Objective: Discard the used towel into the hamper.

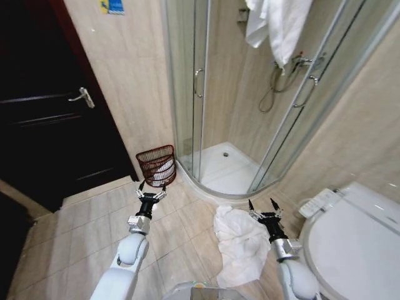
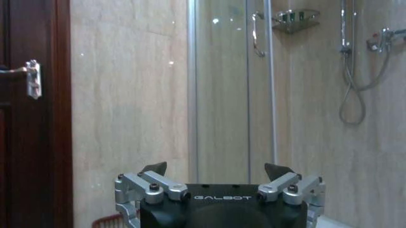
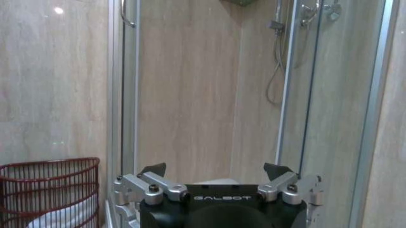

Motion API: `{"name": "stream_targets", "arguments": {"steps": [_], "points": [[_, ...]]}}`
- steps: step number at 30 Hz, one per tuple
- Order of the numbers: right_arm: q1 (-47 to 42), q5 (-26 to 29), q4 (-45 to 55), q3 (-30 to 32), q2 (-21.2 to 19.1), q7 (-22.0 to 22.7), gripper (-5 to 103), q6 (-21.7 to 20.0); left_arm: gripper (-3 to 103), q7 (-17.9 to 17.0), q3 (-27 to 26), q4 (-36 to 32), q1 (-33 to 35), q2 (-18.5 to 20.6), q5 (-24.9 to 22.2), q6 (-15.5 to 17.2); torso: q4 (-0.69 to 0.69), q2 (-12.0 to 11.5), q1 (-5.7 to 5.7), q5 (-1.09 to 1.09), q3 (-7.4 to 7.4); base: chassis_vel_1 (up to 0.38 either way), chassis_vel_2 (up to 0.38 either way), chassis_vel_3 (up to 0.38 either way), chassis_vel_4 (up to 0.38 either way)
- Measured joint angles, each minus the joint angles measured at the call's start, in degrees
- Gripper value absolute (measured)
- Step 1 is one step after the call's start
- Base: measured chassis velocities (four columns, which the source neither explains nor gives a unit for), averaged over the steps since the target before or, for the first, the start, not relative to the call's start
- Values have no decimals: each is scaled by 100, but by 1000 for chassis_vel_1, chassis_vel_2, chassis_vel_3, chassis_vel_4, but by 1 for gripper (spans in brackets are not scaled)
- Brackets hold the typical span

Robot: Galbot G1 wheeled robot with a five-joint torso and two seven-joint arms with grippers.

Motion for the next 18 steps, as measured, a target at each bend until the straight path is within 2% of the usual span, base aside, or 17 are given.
{"name": "stream_targets", "arguments": {"steps": [5, 9, 18], "points": [[7, -36, 16, 2, 22, 39, 100, 0, 100, 102, 92, -9, -111, 5, -55, 71, 1, 0, 2, 0, 0, -20, 3, 57, 1], [4, -98, 8, -11, 66, 44, 100, 19, 100, 119, 133, -7, -184, 0, 25, 253, 0, 0, 1, 0, 0, 0, 0, 0, 0], [-14, -106, 33, -12, 77, 60, 100, 27, 100, 95, 128, 22, -212, 7, 133, 309, 1, 0, 1, 0, 0, 0, 0, 0, 0]]}}
